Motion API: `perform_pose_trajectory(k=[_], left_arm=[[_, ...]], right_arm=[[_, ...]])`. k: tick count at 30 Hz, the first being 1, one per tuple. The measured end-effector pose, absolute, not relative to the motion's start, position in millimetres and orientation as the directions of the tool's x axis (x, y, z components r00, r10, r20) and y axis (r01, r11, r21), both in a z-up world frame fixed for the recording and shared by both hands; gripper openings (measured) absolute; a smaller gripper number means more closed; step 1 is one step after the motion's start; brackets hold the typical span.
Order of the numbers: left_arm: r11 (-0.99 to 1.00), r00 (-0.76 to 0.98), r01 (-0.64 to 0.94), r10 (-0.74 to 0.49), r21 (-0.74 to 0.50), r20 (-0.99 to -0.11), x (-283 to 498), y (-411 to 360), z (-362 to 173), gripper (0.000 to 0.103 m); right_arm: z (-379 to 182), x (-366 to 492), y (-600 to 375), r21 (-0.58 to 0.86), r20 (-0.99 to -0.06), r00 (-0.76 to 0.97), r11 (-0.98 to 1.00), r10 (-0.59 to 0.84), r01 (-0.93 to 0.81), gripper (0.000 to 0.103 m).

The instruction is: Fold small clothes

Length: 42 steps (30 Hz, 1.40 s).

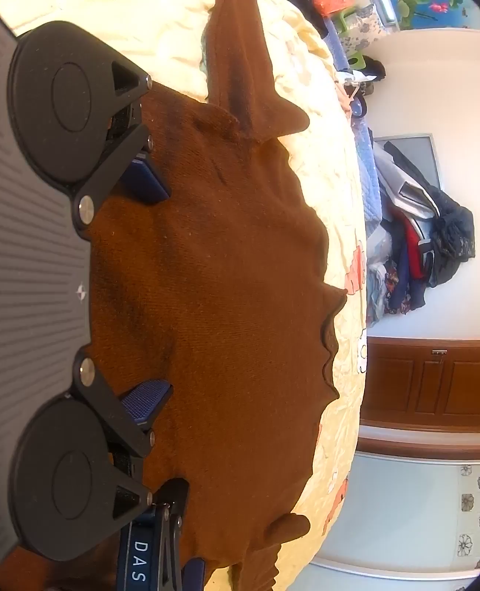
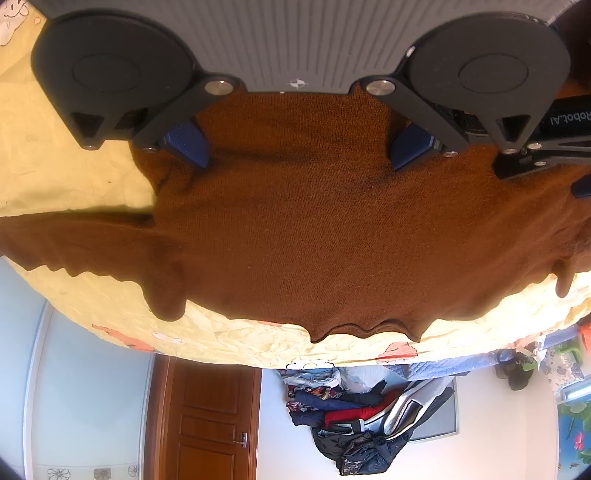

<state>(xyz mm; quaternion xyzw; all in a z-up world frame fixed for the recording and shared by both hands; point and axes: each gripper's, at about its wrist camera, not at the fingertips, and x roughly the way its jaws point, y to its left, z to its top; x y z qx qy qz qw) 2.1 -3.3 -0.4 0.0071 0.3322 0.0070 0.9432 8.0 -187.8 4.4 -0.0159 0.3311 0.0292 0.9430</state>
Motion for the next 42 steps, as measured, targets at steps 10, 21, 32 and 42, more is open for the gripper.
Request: perform_pose_trajectory(k=[10,21,32,42], left_arm=[[1.0,0.784,-0.009,0.019,0.019,-0.62,-2.6,-11.2,0.4,0.103],[1.0,0.784,-0.011,0.014,0.009,-0.621,-4.5,-2.5,0.1,0.103],[1.0,0.784,-0.007,0.005,-0.001,-0.621,-5.0,-0.9,0.3,0.103],[1.0,0.784,-0.012,0.014,0.007,-0.621,-6.3,-2.0,-0.1,0.103]], right_arm=[[4.3,7.9,-187.8,-0.01,-0.627,0.778,0.998,0.045,-0.066,0.103],[4.5,7.0,-187.7,-0.009,-0.627,0.778,0.998,0.045,-0.065,0.103],[4.3,7.4,-188.2,-0.009,-0.627,0.778,0.998,0.045,-0.065,0.103],[4.4,7.1,-188.5,-0.01,-0.627,0.778,0.998,0.044,-0.065,0.103]])
